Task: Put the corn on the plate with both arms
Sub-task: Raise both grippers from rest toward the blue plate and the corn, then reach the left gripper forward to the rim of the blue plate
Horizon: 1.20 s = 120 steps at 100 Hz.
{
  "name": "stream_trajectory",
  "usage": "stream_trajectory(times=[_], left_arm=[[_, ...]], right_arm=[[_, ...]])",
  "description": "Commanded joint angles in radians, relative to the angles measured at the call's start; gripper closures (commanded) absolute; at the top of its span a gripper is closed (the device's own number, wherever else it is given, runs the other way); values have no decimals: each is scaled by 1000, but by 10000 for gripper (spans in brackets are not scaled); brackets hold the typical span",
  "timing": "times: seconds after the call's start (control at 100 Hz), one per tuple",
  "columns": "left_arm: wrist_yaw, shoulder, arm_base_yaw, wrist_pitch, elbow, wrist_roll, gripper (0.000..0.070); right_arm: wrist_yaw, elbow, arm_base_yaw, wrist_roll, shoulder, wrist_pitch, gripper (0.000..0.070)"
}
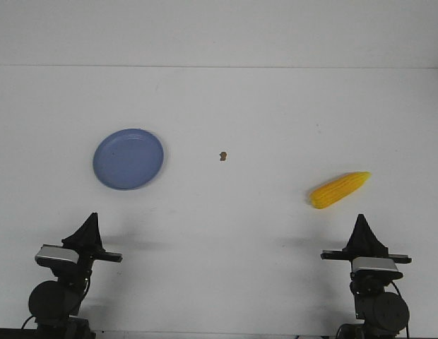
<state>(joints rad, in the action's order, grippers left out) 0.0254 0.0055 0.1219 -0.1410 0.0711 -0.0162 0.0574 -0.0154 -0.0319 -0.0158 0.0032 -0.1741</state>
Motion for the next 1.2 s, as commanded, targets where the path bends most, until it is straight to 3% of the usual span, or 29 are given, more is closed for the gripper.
stream_trajectory(times=[0.0,0.33,0.77,1.19], left_arm=[[3,2,1,12,57,-31,685],[31,216,1,247,389,-38,684],[31,715,1,655,871,-68,684],[31,864,1,666,910,-68,685]], right_arm=[[1,-20,-1,-15,-2,-5,700],[3,-318,0,-31,68,371,700],[-5,-793,0,-48,548,827,700],[-5,-884,-1,-48,810,859,700]])
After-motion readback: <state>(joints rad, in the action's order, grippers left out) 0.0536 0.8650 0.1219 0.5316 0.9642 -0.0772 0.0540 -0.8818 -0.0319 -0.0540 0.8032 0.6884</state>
